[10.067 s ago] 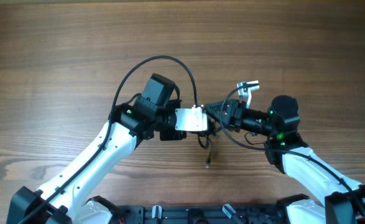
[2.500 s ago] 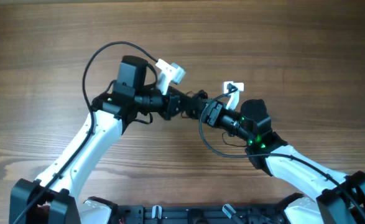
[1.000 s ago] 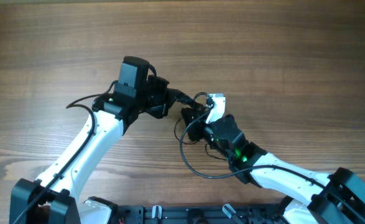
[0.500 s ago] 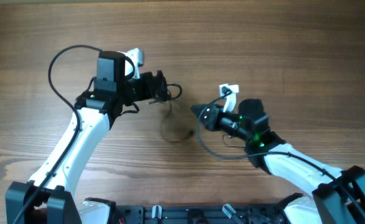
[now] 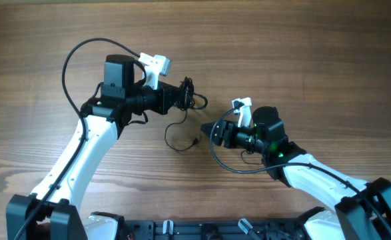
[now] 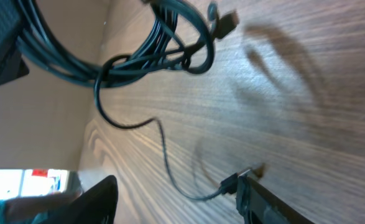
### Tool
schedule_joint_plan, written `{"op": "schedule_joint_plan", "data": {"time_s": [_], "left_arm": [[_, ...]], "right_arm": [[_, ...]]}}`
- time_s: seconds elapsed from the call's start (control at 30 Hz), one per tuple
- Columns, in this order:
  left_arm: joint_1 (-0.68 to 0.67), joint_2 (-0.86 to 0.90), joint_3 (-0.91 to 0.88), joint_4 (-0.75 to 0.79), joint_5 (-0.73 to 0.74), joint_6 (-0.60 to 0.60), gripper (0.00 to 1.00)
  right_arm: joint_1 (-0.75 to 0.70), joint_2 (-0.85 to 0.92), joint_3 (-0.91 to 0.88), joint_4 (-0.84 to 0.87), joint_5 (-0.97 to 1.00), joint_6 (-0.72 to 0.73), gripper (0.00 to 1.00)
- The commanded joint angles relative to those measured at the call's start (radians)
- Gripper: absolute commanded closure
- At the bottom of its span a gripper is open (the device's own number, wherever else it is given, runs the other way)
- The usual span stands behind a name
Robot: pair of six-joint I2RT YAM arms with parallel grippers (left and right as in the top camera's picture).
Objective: Untangle cables
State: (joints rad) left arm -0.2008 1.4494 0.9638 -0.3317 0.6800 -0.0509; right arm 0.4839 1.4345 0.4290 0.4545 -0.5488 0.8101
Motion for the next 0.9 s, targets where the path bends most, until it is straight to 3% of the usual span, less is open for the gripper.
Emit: {"op": "schedule_joint_plan", "data": {"time_s": [0.0,0.13,0.27,0.33,0.4,0.57,0.87], "left_arm": [[0.000,0.004,0.003,0.007,0.027,-0.246,0.96],[0.000,0.004,0.003,0.009,0.023,-0.524,0.96],[0.000,0.004,0.003,0.010,-0.125,-0.748,0.96],[0.000,0.004,0.003,0.010,-0.190,-0.881,0.96],[0.000,0.004,0.003,0.010,-0.215,-1.011,0.96],[0.000,0.004,0.003,0.010,-0.218,-1.069,0.96],[0.000,0.004,0.003,0.010,-0.217,-1.318,0.96]], "right_arm": [[0.003,-0.010,0.005,0.031,0.130,0.070,0.41],[0.013,-0.010,0.005,0.063,0.118,0.156,0.41],[0.064,-0.010,0.005,0.087,0.018,0.163,0.41],[0.113,-0.010,0.005,0.120,-0.003,0.138,0.39],[0.203,-0.010,0.005,0.134,0.082,-0.011,0.37],[0.324,-0.001,0.005,0.134,0.402,-0.122,0.26],[0.328,0.002,0.006,0.118,0.418,-0.153,0.31]]}}
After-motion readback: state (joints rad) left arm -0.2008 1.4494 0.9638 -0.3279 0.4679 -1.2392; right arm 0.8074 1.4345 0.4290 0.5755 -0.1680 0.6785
